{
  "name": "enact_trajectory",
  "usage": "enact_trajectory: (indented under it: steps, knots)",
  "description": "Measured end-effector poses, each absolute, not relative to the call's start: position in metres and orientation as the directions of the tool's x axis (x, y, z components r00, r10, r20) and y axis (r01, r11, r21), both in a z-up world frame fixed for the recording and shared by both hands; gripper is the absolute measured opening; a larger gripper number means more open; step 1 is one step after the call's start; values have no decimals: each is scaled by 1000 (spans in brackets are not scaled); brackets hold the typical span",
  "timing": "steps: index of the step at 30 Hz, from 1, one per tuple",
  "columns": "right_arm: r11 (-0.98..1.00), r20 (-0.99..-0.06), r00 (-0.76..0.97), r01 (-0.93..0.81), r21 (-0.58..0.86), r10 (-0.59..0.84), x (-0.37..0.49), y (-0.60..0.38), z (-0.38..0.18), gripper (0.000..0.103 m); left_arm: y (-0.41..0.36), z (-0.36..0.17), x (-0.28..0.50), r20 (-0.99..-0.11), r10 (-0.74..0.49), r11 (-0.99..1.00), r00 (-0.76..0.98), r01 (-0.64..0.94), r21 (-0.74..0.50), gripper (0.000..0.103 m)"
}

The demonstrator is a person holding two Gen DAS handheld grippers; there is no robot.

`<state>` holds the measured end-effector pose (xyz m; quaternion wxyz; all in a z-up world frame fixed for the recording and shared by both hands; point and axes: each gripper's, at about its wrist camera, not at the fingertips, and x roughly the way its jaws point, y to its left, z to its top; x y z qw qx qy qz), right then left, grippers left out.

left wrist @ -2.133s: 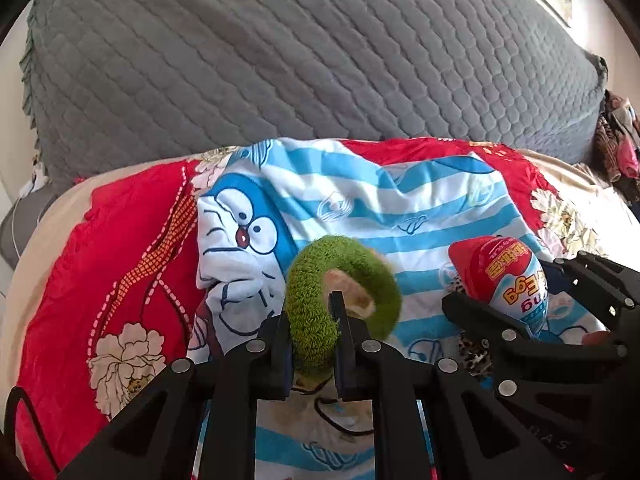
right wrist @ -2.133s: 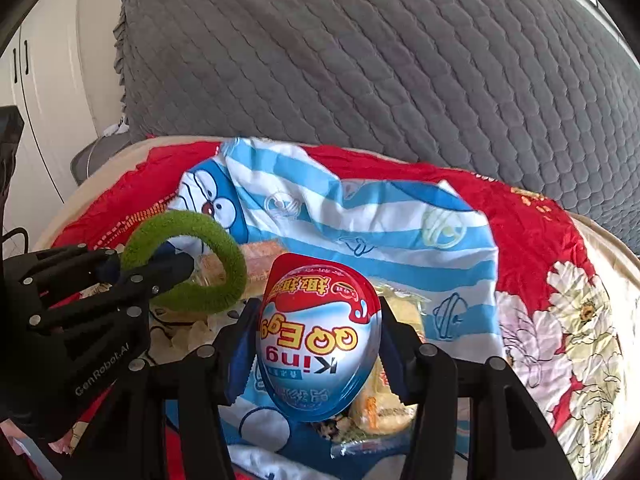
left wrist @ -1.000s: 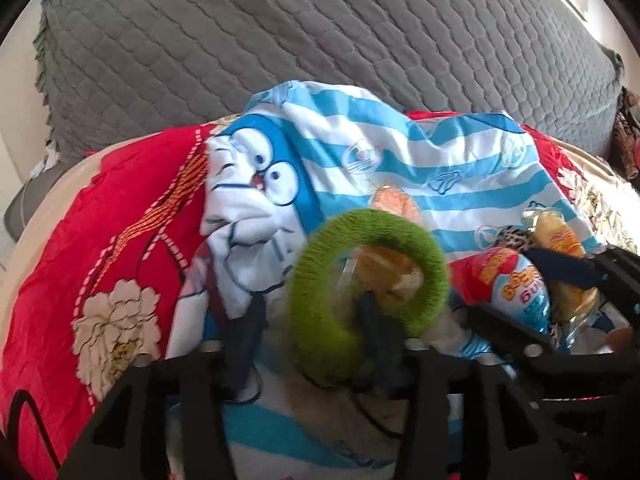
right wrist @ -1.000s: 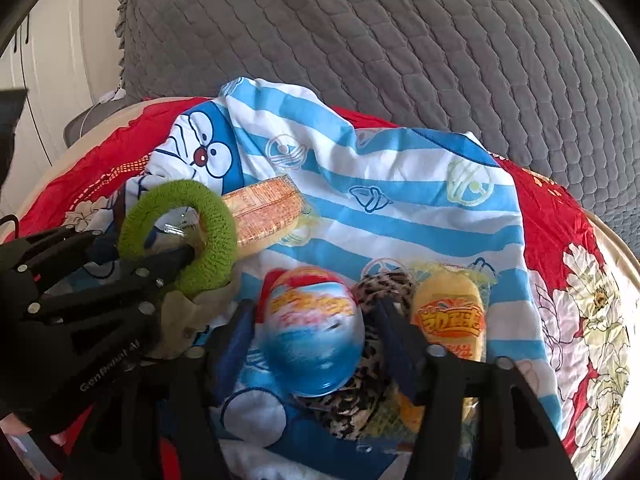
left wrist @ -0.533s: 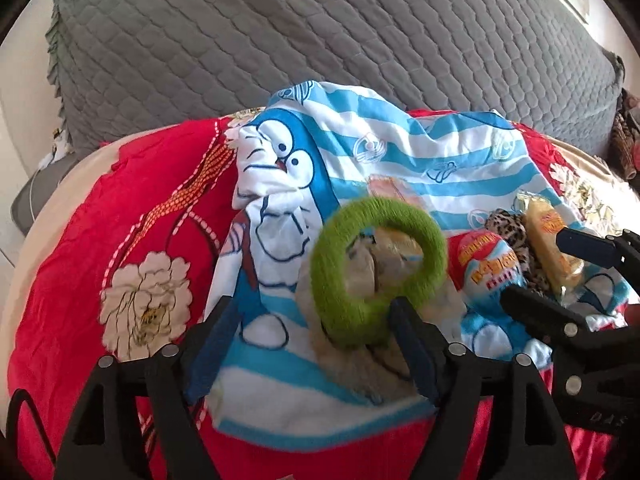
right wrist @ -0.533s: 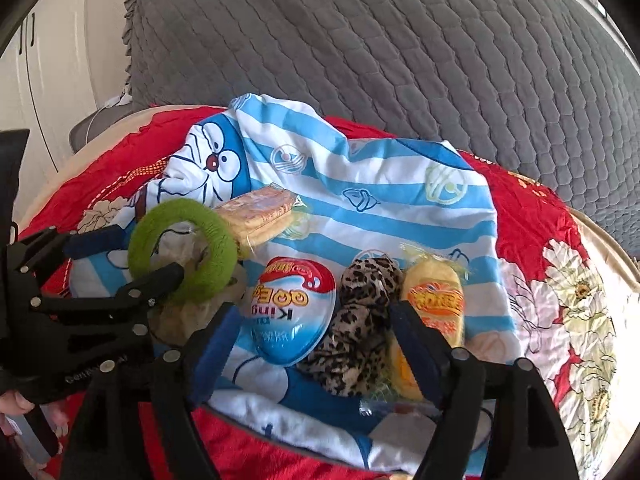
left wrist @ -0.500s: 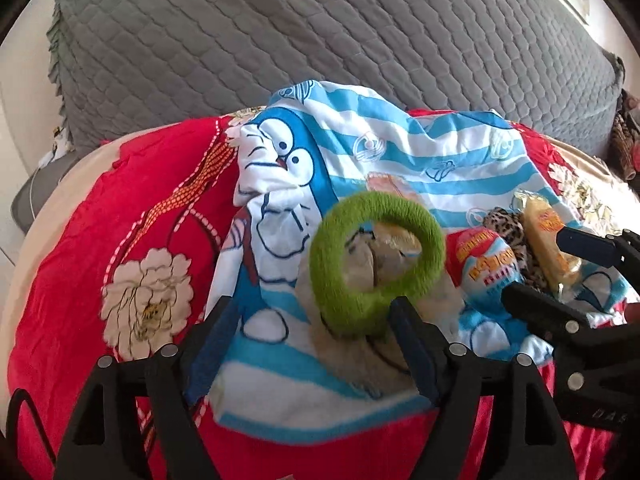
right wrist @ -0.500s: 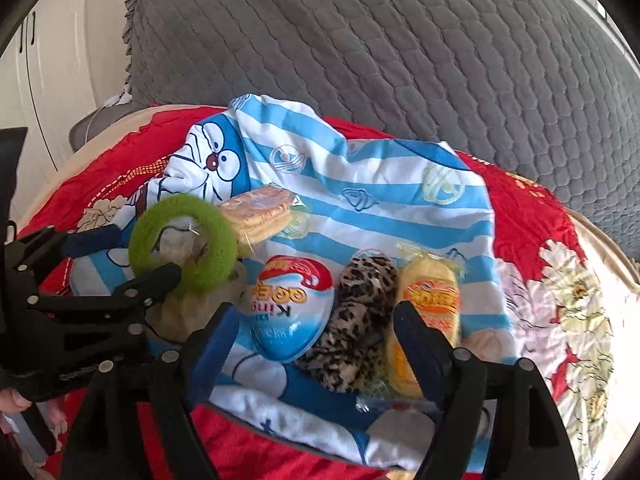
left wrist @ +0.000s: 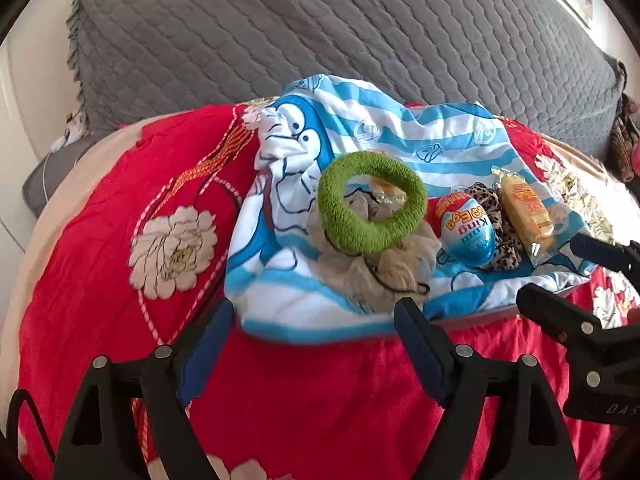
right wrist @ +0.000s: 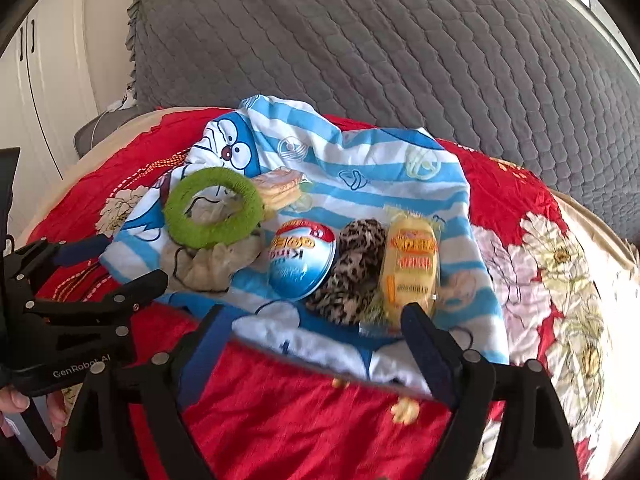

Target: Organize objects

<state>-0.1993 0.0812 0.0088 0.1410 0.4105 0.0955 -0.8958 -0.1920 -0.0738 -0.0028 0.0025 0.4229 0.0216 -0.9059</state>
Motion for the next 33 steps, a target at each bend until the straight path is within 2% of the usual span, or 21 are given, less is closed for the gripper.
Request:
enact_trajectory:
  steps: [5, 33]
  knots:
    - [-951, -757, -630, 307, -37, -174, -184, 85, 13, 94, -74, -3, -177, -770, 11, -999, -638, 25, -35, 84]
    - [-966, -738, -650, 257, 11, -181, -110, 102, 36, 98, -64, 31, -108, -754, 16, -1000, -656, -1, -21, 84]
